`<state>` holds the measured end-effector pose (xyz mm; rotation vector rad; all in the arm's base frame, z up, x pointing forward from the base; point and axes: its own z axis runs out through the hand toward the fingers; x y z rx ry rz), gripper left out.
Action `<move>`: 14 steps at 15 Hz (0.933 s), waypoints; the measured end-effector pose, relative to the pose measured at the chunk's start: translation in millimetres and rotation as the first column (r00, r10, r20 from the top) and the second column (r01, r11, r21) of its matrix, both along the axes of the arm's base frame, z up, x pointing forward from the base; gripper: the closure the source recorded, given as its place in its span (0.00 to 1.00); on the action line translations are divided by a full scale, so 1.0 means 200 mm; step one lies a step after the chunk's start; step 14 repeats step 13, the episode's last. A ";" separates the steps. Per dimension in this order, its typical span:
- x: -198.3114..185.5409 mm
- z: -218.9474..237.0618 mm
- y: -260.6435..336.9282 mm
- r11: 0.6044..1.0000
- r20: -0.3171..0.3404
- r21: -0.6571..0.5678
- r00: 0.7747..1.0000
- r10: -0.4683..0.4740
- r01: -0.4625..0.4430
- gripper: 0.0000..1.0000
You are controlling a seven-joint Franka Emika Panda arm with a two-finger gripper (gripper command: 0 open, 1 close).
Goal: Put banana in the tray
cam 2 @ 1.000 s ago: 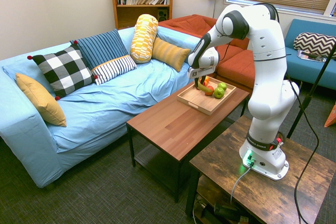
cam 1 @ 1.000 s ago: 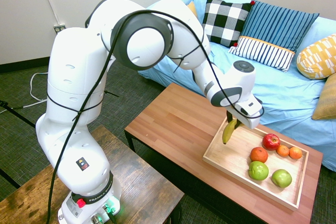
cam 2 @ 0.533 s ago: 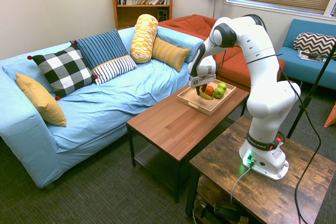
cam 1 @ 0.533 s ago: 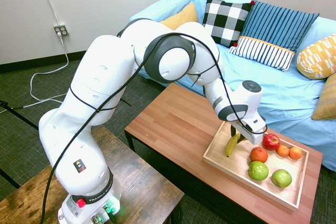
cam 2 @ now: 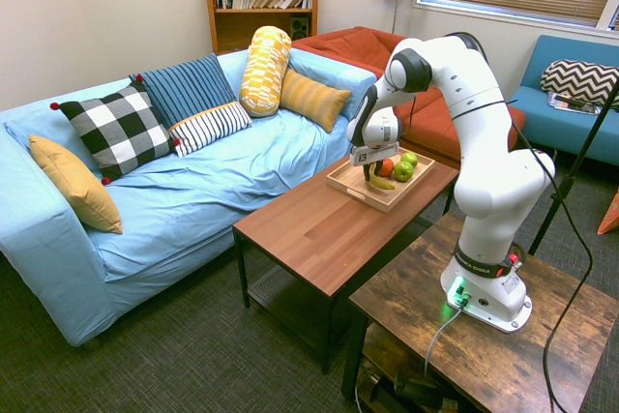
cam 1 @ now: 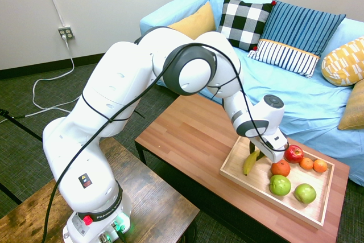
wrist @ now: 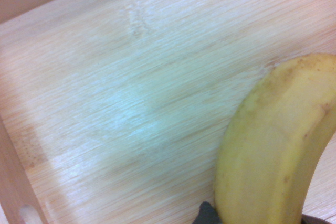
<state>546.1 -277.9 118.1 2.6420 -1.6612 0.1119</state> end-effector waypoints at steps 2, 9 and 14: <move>0.00 -0.01 0.01 1.000 0.005 0.002 1.000 0.000 0.000 0.00; 0.01 0.04 -0.01 1.000 0.037 -0.015 0.999 -0.001 0.001 0.00; -0.03 0.25 -0.01 1.000 0.079 -0.026 0.997 -0.006 0.008 0.00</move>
